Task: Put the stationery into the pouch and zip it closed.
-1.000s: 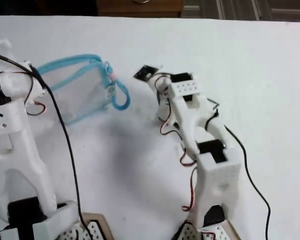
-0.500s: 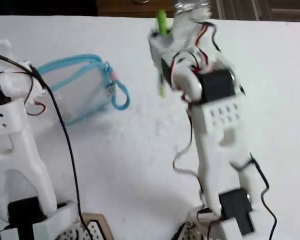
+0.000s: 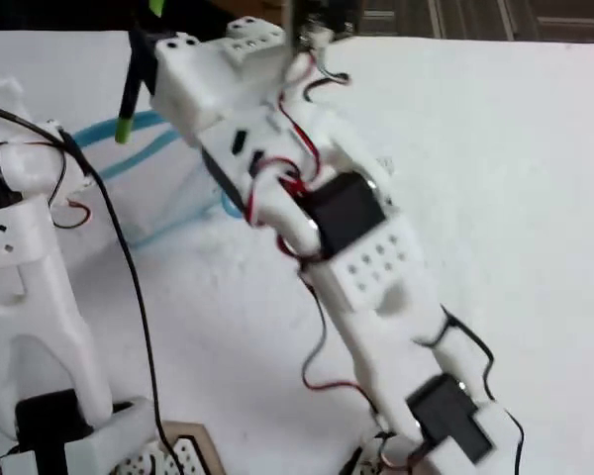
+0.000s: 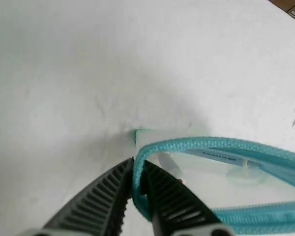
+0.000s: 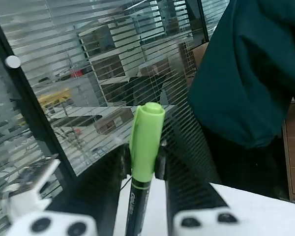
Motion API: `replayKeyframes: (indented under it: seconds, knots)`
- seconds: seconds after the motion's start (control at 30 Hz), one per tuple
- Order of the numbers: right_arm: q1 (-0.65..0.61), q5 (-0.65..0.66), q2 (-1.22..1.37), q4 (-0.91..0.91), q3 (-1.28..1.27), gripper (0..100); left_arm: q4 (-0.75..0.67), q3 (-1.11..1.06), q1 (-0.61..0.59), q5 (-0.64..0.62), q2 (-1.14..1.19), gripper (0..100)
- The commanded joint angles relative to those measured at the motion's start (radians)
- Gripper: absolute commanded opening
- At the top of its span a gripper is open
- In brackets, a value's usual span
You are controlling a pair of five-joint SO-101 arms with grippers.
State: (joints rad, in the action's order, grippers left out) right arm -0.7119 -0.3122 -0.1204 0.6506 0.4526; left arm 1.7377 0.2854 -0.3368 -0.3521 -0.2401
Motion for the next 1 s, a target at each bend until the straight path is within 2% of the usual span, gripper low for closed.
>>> replayKeyframes:
  seconds: [0.0,0.23,0.5,0.57,0.7,0.77,0.97]
  knots:
    - [0.025,-0.005,0.070,-0.059,0.037,1.8,-0.009,0.017,-0.001,0.006,0.024,2]
    - [0.047,0.086,0.179,-0.059,-0.014,1.8,-0.014,0.017,-0.004,0.006,0.024,2]
    - [-0.028,0.236,0.053,-0.061,-0.265,3.3,-0.015,0.017,-0.004,0.006,0.025,2]
    - [-0.041,0.235,0.005,-0.062,-0.324,10.7,-0.017,0.018,-0.001,0.006,0.024,2]
    - [-0.045,0.232,-0.071,-0.061,-0.370,33.9,-0.017,0.018,-0.001,0.006,0.025,2]
    - [-0.041,0.233,-0.099,-0.061,-0.367,40.6,-0.017,0.018,-0.001,0.006,0.027,2]
    - [0.073,0.229,-0.150,-0.062,-0.365,35.7,-0.017,0.018,-0.001,0.006,0.028,2]
